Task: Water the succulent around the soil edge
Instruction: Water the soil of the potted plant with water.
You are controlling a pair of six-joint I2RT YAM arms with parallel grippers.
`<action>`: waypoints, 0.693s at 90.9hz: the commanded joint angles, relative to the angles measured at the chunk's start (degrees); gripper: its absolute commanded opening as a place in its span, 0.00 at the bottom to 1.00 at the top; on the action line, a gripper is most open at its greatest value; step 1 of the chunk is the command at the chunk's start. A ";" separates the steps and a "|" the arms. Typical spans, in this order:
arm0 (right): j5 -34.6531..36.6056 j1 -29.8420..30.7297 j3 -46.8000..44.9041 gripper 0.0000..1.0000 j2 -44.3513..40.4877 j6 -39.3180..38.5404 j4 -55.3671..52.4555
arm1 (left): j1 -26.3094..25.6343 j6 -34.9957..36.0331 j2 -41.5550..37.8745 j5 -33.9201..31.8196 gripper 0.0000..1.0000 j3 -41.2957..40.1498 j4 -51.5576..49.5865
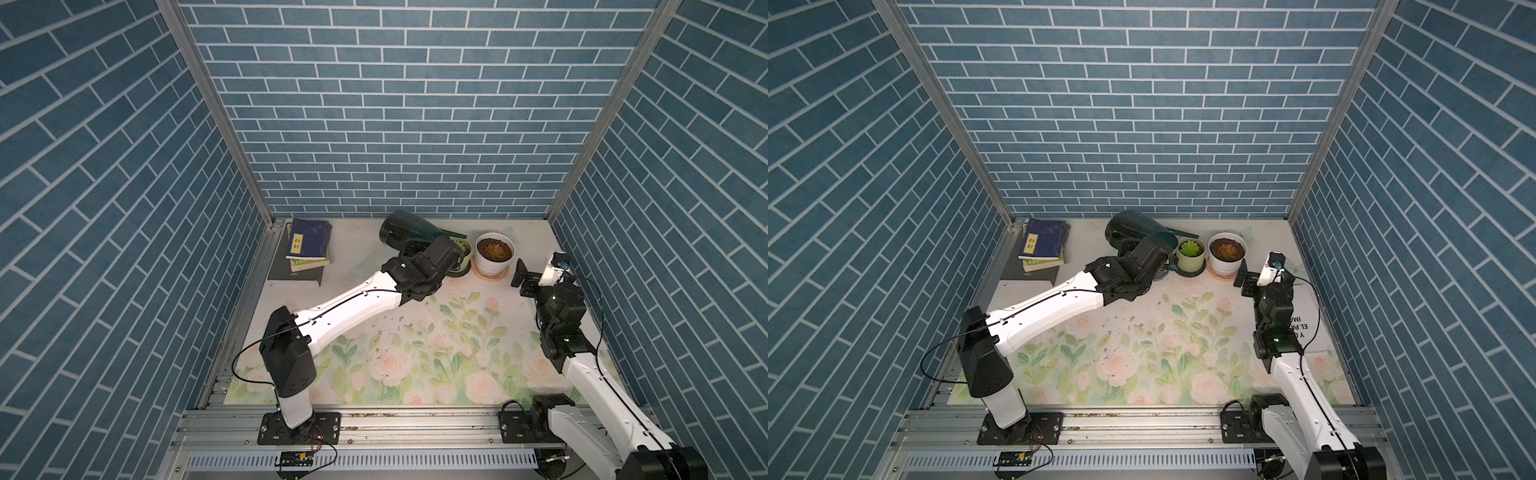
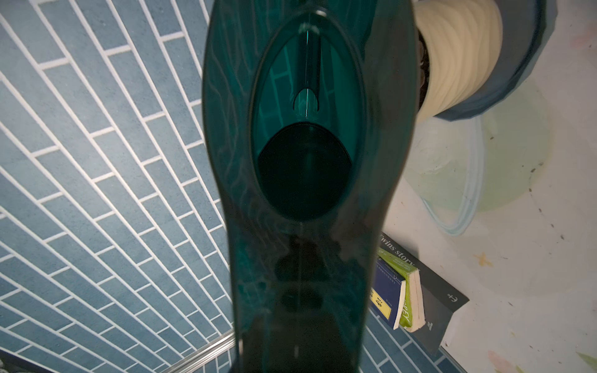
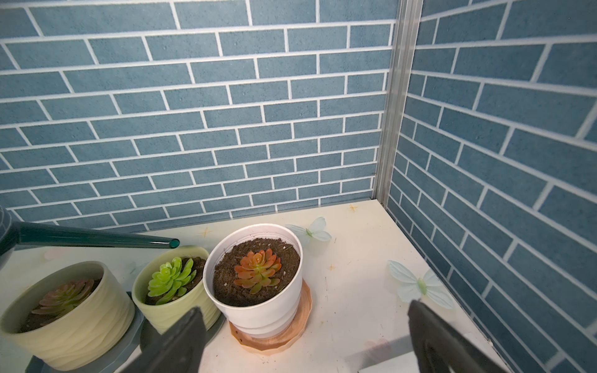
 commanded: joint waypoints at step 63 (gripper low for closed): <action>-0.62 -0.37 -0.34 0.99 -0.49 0.38 2.14 | 0.75 -5.31 -6.13 -6.77 0.00 -6.11 -4.68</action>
